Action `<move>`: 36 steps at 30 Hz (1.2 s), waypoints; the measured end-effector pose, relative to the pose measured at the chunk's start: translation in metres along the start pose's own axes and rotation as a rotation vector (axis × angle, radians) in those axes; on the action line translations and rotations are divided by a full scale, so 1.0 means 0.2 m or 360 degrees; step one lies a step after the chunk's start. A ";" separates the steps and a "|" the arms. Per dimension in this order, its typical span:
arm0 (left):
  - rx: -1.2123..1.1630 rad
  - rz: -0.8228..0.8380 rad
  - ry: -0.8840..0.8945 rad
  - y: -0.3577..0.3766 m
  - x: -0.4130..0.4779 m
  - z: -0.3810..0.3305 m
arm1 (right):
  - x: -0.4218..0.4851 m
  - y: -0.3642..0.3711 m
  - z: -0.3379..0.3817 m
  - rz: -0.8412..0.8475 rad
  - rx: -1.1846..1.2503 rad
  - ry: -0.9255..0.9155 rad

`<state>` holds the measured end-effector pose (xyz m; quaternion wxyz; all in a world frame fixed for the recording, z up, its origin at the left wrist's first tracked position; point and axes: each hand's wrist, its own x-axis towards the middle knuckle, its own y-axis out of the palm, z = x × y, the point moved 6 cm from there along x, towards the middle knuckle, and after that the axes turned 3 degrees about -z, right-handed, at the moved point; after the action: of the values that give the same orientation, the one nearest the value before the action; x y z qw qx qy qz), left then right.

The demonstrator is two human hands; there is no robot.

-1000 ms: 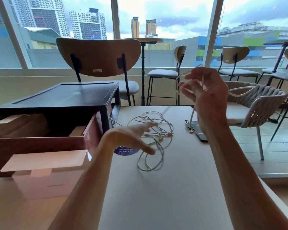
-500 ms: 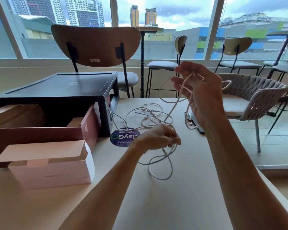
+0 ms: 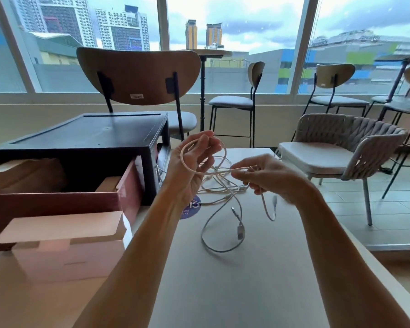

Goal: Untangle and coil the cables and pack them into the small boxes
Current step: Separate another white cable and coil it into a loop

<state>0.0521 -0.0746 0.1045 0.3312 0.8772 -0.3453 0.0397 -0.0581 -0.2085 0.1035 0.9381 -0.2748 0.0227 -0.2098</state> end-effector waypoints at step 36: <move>0.0777 -0.0428 0.0421 -0.08 -0.01 -0.31 | 0.07 0.12 -0.13 0.0251 0.0173 -0.0004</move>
<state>0.0702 -0.0271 0.1428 0.1552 0.9559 -0.1603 0.1910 -0.0398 -0.2092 0.0690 0.9652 -0.2212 0.0315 -0.1359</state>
